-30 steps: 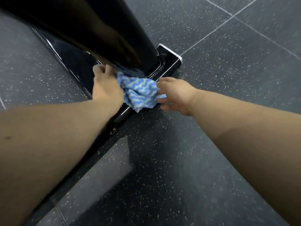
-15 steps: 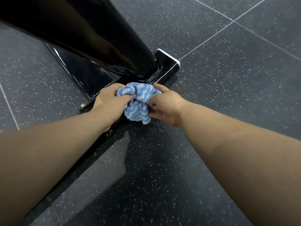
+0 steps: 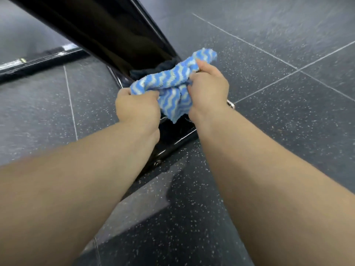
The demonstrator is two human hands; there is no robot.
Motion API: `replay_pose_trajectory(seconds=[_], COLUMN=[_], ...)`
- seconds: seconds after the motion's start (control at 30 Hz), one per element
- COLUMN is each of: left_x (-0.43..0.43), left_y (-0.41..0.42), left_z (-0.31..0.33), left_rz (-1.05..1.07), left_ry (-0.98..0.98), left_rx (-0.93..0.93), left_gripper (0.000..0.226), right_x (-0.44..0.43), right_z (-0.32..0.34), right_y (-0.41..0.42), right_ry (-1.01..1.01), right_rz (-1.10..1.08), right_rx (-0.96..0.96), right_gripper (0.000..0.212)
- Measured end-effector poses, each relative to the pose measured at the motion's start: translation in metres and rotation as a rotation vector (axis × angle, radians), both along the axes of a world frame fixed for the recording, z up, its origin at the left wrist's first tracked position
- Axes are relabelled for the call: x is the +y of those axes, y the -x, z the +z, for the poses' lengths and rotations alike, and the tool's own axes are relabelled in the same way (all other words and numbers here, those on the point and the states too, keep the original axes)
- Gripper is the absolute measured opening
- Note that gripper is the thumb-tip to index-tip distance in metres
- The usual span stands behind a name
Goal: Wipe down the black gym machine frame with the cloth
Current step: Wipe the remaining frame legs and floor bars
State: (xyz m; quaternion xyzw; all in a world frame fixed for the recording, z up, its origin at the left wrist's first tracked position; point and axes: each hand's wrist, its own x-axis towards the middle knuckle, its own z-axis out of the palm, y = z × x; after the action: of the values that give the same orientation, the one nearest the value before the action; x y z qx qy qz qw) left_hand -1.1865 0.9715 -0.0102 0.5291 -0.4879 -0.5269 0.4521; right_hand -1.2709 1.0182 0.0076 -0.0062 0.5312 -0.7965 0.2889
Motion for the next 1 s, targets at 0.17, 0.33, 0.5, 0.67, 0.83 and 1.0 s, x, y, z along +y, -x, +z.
replay_pose_trajectory(seconds=[0.17,0.33,0.5,0.67,0.83,1.0], left_x=[-0.007,-0.009,-0.014,-0.015,-0.022,-0.019], left_y=[-0.052,-0.082,-0.094,-0.106,-0.132,-0.157], left_z=[0.051,0.070,0.100,0.115,0.147,0.182], left_rz=[0.069,0.028,0.073,-0.013,-0.121,-0.192], left_ry=[0.041,0.083,0.258,0.126,0.255,0.299], left_rx=[0.130,0.235,0.402,0.486,0.516,0.707], left_gripper=[0.017,0.005,0.021,0.014,0.014,0.024], right_x=[-0.010,-0.012,-0.016,-0.026,-0.028,-0.035], right_z=[0.044,0.093,0.117,0.121,0.126,0.169], right_y=[-0.049,-0.071,-0.084,-0.098,-0.110,-0.152], right_ry=[0.266,0.241,0.209,0.021,0.039,0.393], right_rz=[-0.005,0.110,0.175,0.160,0.114,0.095], right_rx=[-0.235,0.090,0.420,0.640,0.538,0.516], right_gripper=[0.054,0.057,0.056,0.047,0.042,0.036])
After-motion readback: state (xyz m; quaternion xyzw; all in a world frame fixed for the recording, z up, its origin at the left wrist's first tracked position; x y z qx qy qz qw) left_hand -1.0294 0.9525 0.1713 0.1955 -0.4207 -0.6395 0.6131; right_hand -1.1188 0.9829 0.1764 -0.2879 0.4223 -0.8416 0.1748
